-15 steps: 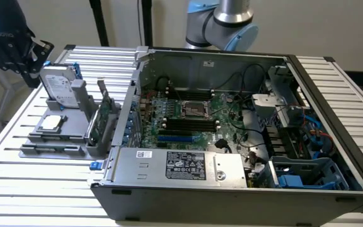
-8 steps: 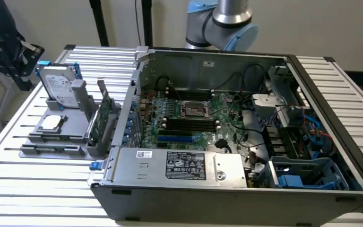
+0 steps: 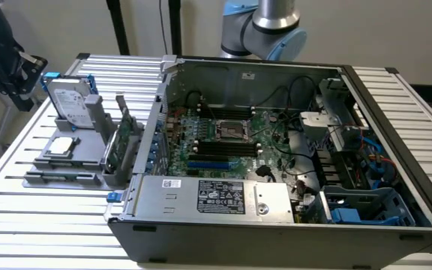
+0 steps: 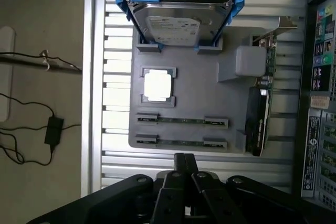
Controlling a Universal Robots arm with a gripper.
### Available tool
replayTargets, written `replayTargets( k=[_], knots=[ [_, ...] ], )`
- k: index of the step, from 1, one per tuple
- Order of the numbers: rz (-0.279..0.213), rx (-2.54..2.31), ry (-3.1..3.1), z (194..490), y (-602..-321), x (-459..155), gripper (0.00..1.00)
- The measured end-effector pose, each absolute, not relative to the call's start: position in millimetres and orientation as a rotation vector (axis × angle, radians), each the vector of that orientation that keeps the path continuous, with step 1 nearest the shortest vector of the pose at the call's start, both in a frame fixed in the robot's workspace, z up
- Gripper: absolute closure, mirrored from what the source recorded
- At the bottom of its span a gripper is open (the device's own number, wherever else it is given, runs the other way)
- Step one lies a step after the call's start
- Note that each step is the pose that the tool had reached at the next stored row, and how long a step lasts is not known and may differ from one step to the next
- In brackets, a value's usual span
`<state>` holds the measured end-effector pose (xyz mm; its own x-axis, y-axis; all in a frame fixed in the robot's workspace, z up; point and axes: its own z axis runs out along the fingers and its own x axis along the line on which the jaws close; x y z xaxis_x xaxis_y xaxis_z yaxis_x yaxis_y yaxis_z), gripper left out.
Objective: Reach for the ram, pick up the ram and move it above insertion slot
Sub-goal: 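Reach for the ram, then pick up the ram and move it above insertion slot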
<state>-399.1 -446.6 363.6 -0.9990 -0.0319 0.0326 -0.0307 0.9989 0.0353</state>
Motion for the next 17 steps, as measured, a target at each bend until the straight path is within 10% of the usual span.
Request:
replayTargets(
  k=[17],
  knots=[
    [-0.052, 0.06, -3.111, 363.5, -446.8, -399.3, 0.89]
  ],
)
